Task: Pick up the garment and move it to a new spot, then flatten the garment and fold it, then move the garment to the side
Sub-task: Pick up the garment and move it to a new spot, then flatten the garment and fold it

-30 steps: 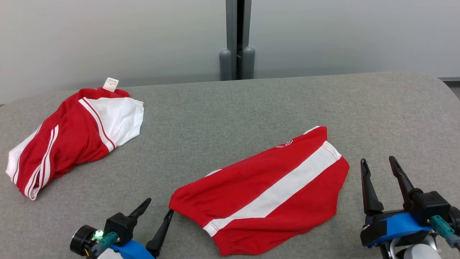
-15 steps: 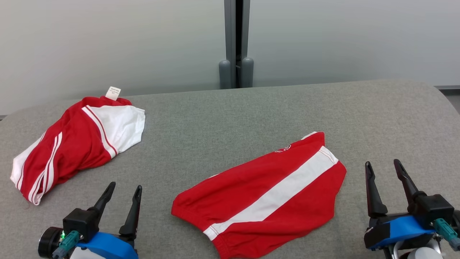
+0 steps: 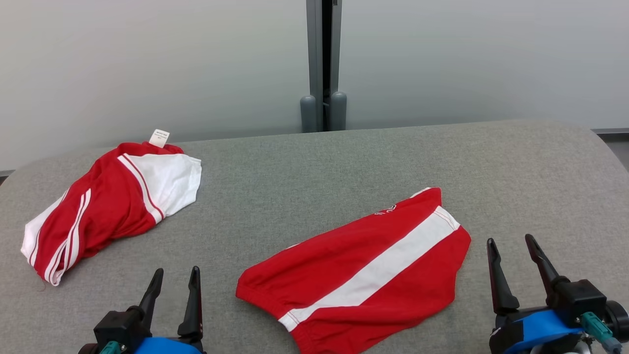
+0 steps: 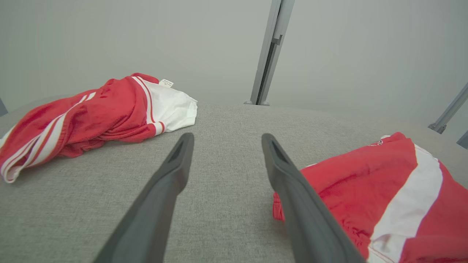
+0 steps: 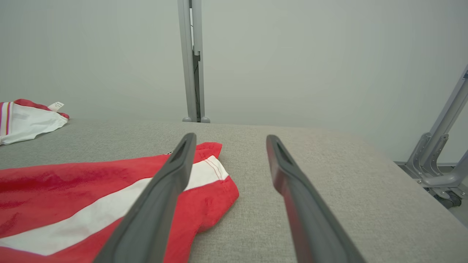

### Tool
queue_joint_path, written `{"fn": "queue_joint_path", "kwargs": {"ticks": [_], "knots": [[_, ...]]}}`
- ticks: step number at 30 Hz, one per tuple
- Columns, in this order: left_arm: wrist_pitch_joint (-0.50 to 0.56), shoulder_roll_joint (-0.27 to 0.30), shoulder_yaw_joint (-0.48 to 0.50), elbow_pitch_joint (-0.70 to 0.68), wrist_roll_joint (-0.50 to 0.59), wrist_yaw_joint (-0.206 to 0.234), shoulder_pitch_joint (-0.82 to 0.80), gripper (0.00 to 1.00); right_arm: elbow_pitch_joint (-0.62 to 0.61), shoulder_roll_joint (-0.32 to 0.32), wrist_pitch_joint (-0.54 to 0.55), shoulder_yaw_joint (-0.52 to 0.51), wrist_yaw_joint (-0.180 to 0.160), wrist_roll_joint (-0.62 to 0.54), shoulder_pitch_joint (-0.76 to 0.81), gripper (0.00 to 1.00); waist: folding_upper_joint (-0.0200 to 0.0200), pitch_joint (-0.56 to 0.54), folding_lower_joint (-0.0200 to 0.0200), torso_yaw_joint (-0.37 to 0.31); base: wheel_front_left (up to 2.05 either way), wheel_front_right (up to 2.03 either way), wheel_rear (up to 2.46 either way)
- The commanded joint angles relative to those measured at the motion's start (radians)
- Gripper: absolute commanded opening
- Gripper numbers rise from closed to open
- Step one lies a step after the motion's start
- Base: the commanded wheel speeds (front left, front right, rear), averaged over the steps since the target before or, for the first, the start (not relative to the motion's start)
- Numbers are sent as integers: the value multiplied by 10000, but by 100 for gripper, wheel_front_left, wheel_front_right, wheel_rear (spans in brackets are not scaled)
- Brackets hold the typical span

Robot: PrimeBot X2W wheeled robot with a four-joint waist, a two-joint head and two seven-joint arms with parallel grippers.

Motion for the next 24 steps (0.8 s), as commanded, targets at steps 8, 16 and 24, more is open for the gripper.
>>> {"fn": "queue_joint_path", "kwargs": {"ticks": [8,16,24], "knots": [[-42,-560,742,284,695,-257,243,100,351,-36,-8,438,1,345,100,100,0,2,1,62,0,0,0],[-39,-958,1098,602,1081,-632,352,100,464,-36,-8,482,1,347,-22,100,0,9,1,141,0,0,0],[-38,-1162,1315,888,1304,-947,290,100,499,-36,-8,413,1,301,-75,100,0,15,1,177,0,0,0]]}}
